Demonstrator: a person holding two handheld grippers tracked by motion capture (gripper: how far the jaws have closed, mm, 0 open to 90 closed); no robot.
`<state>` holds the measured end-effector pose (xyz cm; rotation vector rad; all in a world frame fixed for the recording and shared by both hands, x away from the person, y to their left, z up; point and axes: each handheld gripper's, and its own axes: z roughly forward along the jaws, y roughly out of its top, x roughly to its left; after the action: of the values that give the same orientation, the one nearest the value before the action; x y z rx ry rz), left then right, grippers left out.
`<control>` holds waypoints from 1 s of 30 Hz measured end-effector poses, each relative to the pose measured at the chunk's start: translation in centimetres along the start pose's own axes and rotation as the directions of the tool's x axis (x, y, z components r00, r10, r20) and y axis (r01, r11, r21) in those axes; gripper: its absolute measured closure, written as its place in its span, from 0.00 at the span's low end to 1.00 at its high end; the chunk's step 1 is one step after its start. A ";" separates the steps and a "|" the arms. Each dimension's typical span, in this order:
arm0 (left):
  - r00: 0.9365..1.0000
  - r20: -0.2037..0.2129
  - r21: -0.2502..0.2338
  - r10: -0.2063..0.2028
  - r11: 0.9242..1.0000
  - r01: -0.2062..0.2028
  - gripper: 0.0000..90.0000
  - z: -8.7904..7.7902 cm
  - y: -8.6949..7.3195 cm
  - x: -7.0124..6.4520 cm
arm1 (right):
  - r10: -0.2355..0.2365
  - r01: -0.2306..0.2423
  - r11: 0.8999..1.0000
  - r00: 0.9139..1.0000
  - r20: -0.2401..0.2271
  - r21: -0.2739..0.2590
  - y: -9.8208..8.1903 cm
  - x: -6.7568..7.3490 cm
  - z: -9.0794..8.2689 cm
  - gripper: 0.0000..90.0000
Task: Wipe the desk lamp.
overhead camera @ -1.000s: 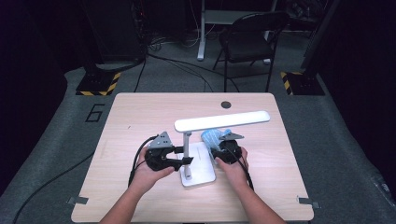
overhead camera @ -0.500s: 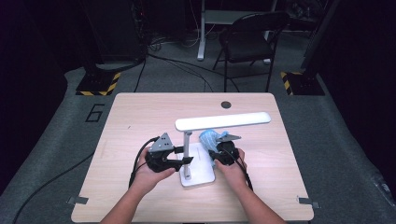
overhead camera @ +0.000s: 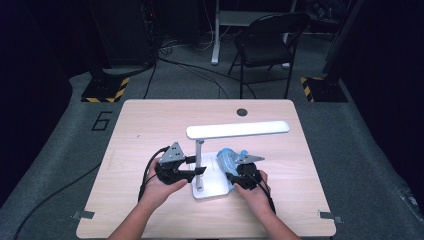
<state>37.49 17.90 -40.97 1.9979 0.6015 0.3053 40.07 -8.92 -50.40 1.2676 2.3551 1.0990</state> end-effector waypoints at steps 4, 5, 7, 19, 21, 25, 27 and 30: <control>1.000 0.009 0.006 -0.001 1.000 0.001 0.58 0.0 0.0 0.1 | -0.004 0.004 1.000 1.000 -0.018 0.005 -1.0 0.6 -1.1 0.74; 1.000 0.016 0.011 -0.001 1.000 0.001 0.58 -0.1 0.1 0.2 | -0.008 0.008 1.000 1.000 -0.021 0.001 -1.3 0.6 -1.3 0.73; 0.999 0.035 0.017 -0.009 1.000 0.008 0.57 -0.1 0.1 0.4 | -0.014 0.014 1.000 1.000 -0.016 0.000 -1.6 0.6 -1.5 0.73; 0.989 0.146 0.040 -0.021 0.999 0.015 0.54 -0.6 0.1 1.2 | -0.019 0.019 1.000 1.000 -0.014 0.002 -1.6 0.1 -1.5 0.72; 0.986 0.164 0.045 -0.017 0.999 0.010 0.54 -0.7 0.1 1.1 | -0.008 0.008 1.000 1.000 -0.013 -0.001 -1.5 0.1 -1.5 0.72; 0.987 0.160 0.049 -0.004 0.999 -0.003 0.55 -0.8 0.1 1.0 | -0.005 0.005 1.000 1.000 -0.020 0.004 -1.4 0.2 -1.6 0.72; 0.990 0.141 0.043 0.007 0.999 -0.013 0.55 -0.7 0.1 0.8 | -0.016 0.016 1.000 1.000 -0.020 0.006 -1.5 0.2 -1.7 0.72; 0.994 0.111 0.038 0.017 0.999 -0.021 0.56 -0.6 0.2 0.5 | -0.022 0.022 1.000 1.000 -0.017 0.000 -1.4 0.3 -1.9 0.72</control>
<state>37.71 18.58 -40.54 2.0447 0.5220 0.1936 38.04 -10.14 -50.12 1.2347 2.3751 1.1072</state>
